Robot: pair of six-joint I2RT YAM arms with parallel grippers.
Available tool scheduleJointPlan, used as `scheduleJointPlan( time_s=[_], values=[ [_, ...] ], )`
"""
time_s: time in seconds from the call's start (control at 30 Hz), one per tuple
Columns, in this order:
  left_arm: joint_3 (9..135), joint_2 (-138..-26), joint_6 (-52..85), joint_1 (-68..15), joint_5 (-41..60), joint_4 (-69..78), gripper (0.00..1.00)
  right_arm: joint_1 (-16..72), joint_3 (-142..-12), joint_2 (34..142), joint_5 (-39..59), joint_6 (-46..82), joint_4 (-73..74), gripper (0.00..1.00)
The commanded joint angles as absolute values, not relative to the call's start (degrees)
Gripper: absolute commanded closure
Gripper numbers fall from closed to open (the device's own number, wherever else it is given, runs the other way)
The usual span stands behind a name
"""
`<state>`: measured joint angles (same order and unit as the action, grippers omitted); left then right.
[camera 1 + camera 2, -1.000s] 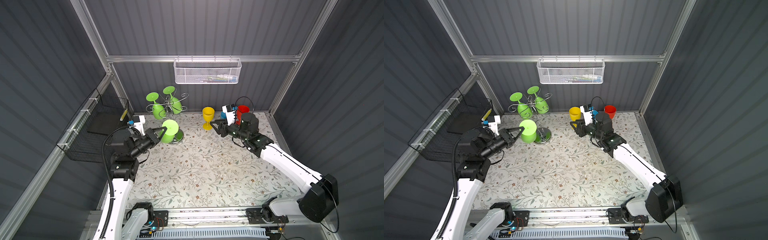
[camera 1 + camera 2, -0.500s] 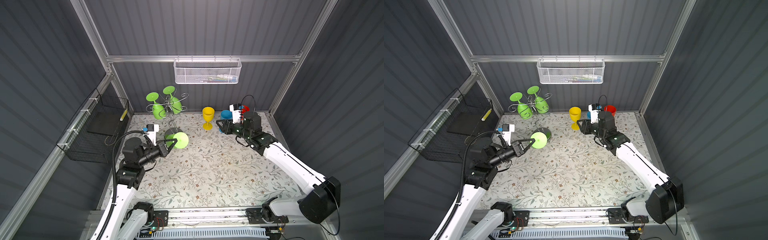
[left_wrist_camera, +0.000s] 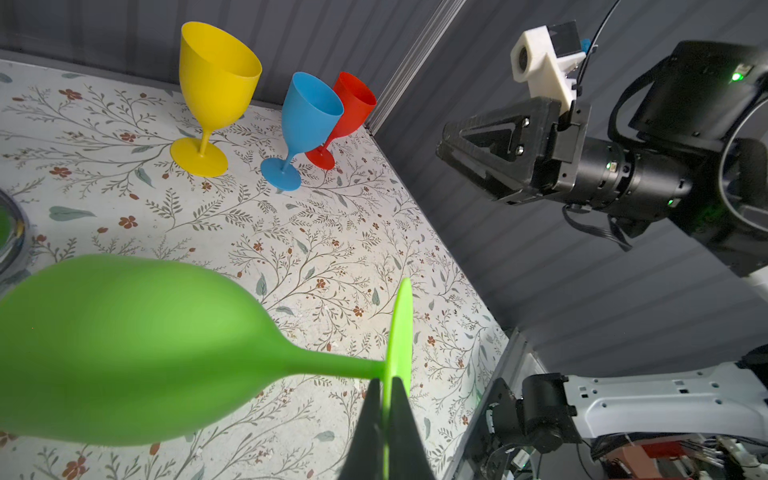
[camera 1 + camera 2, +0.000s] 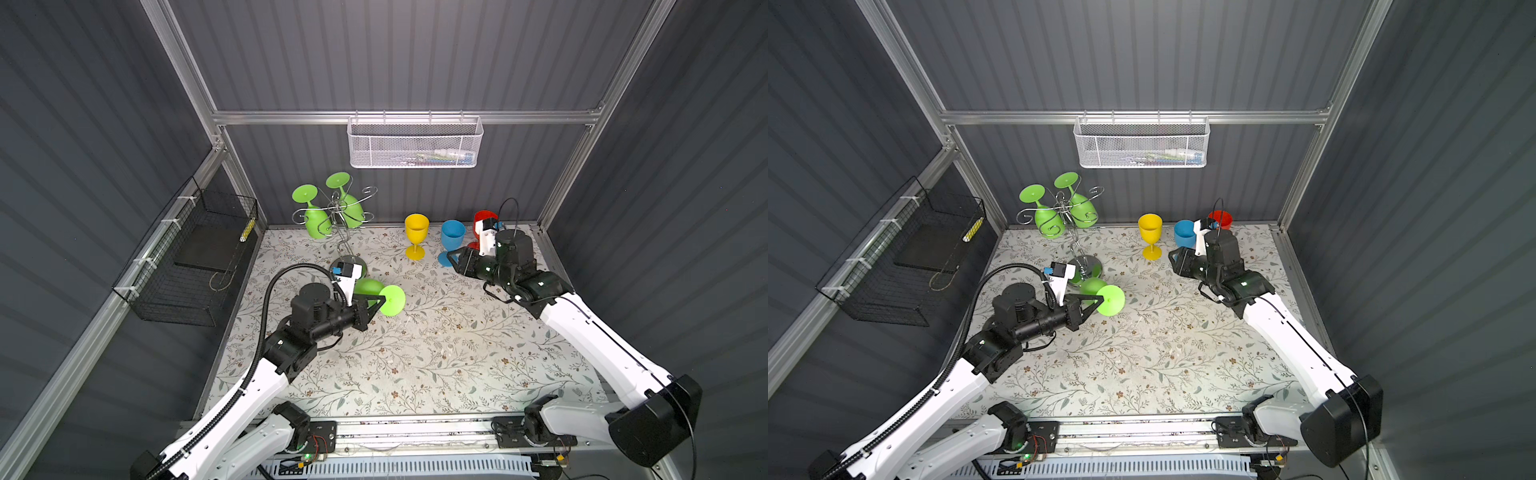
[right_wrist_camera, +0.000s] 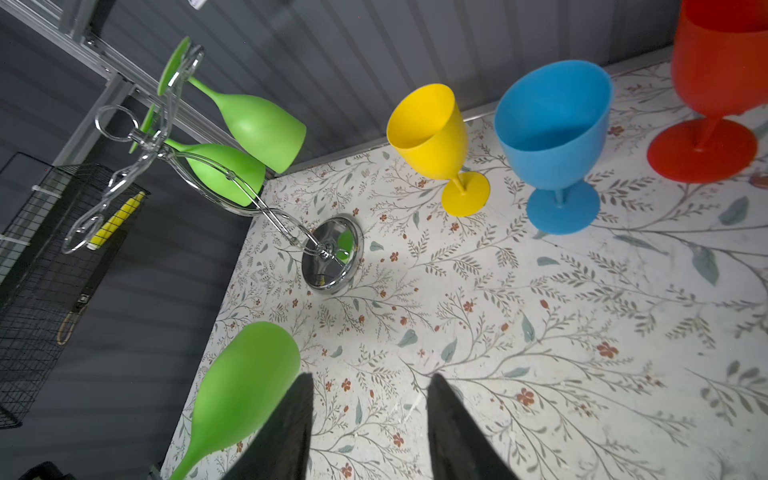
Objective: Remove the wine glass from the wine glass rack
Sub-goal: 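Carry the green glass toward the robot with the left gripper while right draws back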
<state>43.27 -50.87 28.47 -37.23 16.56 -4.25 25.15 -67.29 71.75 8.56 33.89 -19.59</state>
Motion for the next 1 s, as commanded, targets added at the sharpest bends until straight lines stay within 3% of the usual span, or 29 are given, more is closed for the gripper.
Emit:
scheduleJointPlan(
  time_s=[0.0,0.23,0.43,0.7,0.97],
  values=[
    [42.1,-53.4,22.9,-42.7,6.6,0.0,1.0,25.0,-67.6,70.4,6.7,36.1,-27.3,0.54],
    [43.0,-60.3,12.0,-59.2,-11.6,5.8,1.0,25.0,-64.7,67.3,5.6,40.6,-32.7,0.55],
    [43.9,-68.1,3.3,-68.1,-25.4,11.9,1.0,25.0,-64.3,65.5,5.1,44.6,-37.1,0.58],
    [45.0,-76.9,-3.5,-71.5,-35.2,22.2,1.0,25.1,-62.2,63.6,7.8,47.7,-40.9,0.59],
    [48.3,-83.8,-7.3,-71.7,-36.7,26.6,1.0,26.6,-59.7,62.0,8.6,50.1,-41.0,0.6]
  ],
)
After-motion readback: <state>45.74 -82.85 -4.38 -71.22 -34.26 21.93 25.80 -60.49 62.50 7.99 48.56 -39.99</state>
